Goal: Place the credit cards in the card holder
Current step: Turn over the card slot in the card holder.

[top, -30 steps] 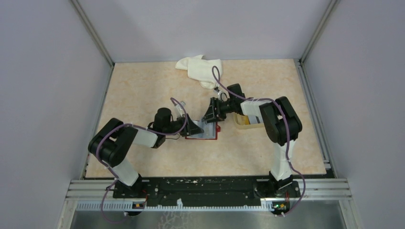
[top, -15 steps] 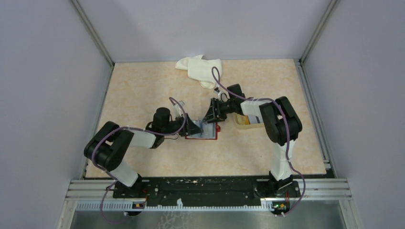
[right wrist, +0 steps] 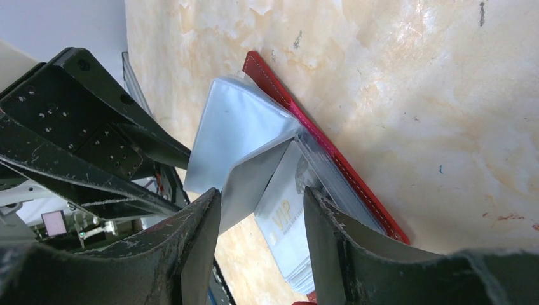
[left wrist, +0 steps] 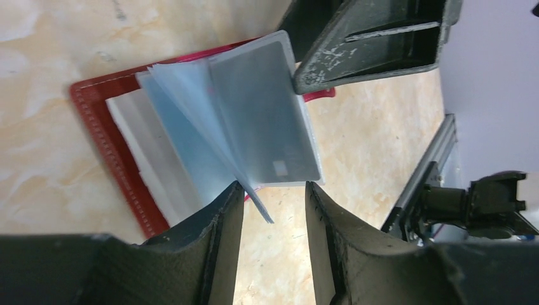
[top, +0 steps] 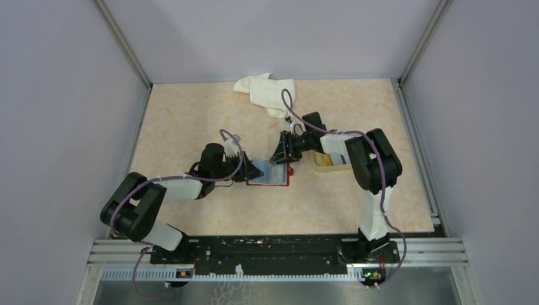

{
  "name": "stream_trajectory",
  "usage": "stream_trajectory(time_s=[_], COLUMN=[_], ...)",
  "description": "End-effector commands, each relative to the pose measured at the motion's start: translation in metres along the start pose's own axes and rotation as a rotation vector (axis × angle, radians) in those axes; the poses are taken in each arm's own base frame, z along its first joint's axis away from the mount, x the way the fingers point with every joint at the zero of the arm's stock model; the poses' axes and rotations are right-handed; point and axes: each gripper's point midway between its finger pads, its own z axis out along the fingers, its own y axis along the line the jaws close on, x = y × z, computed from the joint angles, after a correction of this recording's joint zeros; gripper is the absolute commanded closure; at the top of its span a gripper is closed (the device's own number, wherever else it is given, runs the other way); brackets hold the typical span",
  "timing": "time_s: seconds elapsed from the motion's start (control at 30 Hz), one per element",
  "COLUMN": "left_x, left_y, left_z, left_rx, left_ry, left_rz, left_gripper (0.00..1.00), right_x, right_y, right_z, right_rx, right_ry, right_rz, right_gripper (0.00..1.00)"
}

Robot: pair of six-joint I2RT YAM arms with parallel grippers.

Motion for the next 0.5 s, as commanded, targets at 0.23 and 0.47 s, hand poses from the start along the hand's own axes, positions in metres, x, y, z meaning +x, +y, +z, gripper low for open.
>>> stream_trajectory(time_s=[0.23, 0.47], left_x=[-0.009, -0.017], left_y=[0.037, 0.018], left_z=[-0.023, -0.027], left_rx=[-0.256, -0.197], left_ry=[-0.03, -0.037], left_rz=[0.107, 0.131], left_gripper=[0.55, 0.62], right_x=[-0.015, -0.019], right_y=[0.017, 0.03], right_z=[-0.01, -0.018], right_rx=[-0.032, -0.053], right_ry=[-0.04, -0.055], right_rz=[-0.089, -0.149], right_gripper=[0.49, 0.48])
